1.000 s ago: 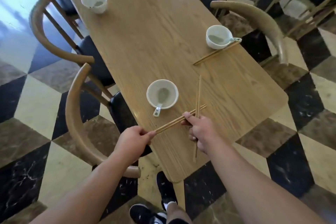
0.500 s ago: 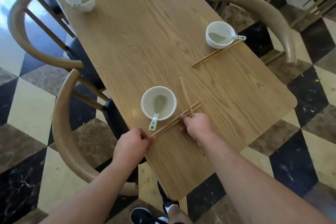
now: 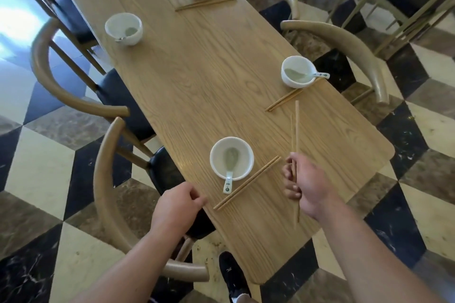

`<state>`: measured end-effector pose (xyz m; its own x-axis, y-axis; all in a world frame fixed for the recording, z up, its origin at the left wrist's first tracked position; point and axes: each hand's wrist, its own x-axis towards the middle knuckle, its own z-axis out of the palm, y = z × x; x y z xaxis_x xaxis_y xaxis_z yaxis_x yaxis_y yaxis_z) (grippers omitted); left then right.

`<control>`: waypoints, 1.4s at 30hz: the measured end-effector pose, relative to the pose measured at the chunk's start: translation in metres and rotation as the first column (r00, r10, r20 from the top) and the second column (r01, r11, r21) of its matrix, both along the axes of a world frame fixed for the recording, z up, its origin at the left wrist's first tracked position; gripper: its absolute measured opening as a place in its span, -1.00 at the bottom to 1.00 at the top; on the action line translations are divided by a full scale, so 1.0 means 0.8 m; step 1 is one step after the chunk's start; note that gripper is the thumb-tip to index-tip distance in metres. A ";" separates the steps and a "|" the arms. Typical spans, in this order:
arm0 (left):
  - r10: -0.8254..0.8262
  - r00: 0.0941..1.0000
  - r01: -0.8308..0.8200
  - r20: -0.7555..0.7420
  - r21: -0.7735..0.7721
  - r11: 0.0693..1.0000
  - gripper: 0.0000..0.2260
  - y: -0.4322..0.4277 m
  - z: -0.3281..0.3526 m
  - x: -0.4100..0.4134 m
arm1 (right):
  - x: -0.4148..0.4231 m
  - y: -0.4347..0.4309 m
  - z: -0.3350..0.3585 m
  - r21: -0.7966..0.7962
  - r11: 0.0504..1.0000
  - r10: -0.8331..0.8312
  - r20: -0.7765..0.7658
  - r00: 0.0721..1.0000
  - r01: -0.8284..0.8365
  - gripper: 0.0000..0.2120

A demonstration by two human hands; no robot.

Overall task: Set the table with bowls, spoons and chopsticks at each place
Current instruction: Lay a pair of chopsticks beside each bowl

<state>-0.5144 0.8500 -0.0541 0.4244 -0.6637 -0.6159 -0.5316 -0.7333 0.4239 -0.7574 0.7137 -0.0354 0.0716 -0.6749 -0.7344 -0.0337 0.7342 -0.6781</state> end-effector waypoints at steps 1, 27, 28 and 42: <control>0.042 0.999 -0.043 -0.014 -0.057 0.997 -0.81 0.003 0.011 0.017 | 0.015 0.002 0.021 0.014 1.000 -0.028 0.123 0.992 0.027 -0.77; -0.058 0.866 -0.073 -0.497 -0.240 0.968 -0.92 0.127 0.192 0.589 | 0.719 0.190 0.172 -0.173 0.960 0.266 0.295 0.918 -0.222 -0.57; -0.064 0.868 -0.066 -0.493 -0.241 0.968 -0.92 0.122 0.192 0.600 | 0.729 0.185 0.170 -0.177 0.957 0.273 0.276 0.921 -0.231 -0.56; -0.162 0.883 0.080 -0.440 -0.200 0.976 -0.93 -0.095 0.171 0.720 | 0.821 -0.021 0.117 -0.334 0.902 0.317 0.080 0.945 -0.274 -0.53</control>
